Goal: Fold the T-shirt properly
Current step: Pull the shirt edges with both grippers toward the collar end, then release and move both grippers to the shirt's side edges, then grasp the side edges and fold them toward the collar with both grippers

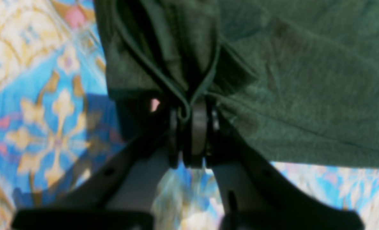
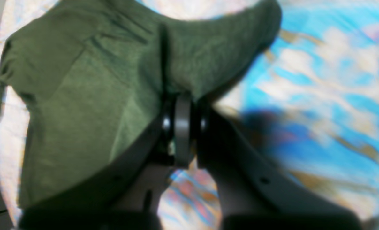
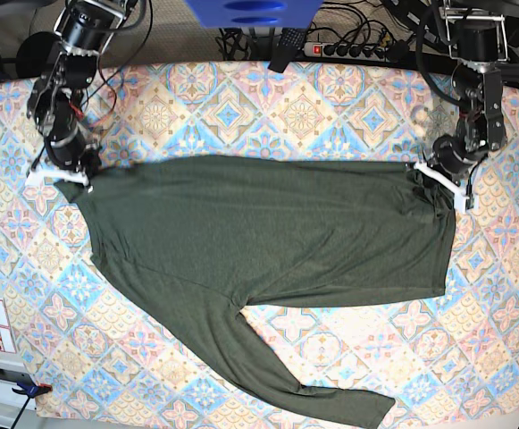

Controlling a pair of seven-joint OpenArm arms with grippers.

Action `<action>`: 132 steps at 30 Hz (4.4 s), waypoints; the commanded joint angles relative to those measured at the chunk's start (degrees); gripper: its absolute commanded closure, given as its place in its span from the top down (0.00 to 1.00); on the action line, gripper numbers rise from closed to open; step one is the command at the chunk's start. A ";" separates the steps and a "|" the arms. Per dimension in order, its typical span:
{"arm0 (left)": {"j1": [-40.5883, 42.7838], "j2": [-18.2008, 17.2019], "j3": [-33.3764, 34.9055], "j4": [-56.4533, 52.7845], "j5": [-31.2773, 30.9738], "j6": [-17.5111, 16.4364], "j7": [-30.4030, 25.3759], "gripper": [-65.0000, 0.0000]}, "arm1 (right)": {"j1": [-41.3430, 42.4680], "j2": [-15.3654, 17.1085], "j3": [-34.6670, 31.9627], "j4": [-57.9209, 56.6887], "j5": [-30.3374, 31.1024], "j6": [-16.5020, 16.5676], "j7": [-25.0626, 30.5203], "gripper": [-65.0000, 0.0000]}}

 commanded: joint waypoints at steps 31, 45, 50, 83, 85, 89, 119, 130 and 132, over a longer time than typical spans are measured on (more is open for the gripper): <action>21.34 -3.22 -4.63 14.67 0.52 0.50 -1.04 0.00 | -19.84 0.83 0.12 13.01 0.23 0.27 1.53 0.03; 23.36 -3.49 -4.98 16.69 0.52 0.50 -0.60 0.30 | -20.02 0.83 1.35 13.10 0.14 0.01 1.53 0.22; 24.86 -3.49 -4.98 19.95 0.78 0.68 3.80 0.48 | -19.84 0.74 3.82 13.45 0.14 0.01 1.53 0.22; -15.50 -1.90 -4.02 -5.81 1.05 1.03 4.24 0.61 | -18.61 0.04 9.18 19.78 0.05 0.01 1.53 0.22; -18.31 -1.90 -2.43 -9.24 1.05 1.03 3.80 0.61 | -17.20 0.04 9.18 19.96 0.05 0.01 -0.32 0.22; -21.39 -1.90 0.38 -15.66 1.05 1.03 -0.69 0.61 | -14.30 0.04 9.27 20.57 0.05 0.01 -5.15 0.22; -20.95 2.05 15.15 -21.55 0.43 0.59 -7.28 0.00 | -0.85 0.39 -5.15 21.01 -15.07 0.27 -7.79 0.25; -12.95 0.64 12.25 -9.77 0.52 0.76 -7.02 0.00 | 6.27 6.28 -21.59 13.45 -31.77 0.27 -7.35 0.43; -11.72 0.73 10.84 -8.71 0.52 0.68 -7.02 0.00 | 7.94 7.60 -23.00 10.73 -31.77 0.27 -7.35 0.44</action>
